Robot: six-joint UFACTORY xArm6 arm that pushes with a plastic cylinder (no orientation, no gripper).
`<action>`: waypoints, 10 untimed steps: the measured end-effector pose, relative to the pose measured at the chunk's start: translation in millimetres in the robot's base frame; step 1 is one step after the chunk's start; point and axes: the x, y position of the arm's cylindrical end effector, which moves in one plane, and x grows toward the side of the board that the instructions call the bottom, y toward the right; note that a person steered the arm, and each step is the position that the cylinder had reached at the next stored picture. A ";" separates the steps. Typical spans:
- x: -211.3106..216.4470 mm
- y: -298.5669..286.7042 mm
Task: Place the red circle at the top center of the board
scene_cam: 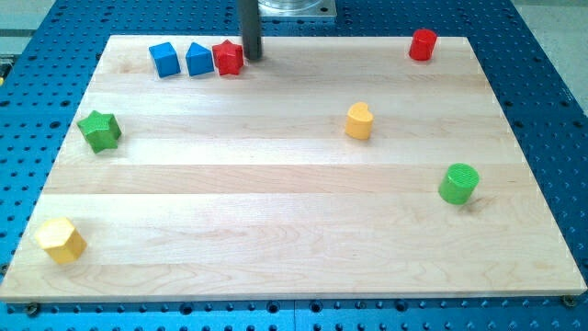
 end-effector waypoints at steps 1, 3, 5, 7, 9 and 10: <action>30.3 -11.4; 6.0 -90.1; 66.3 120.9; 33.6 327.5; -16.2 169.8; -16.0 55.3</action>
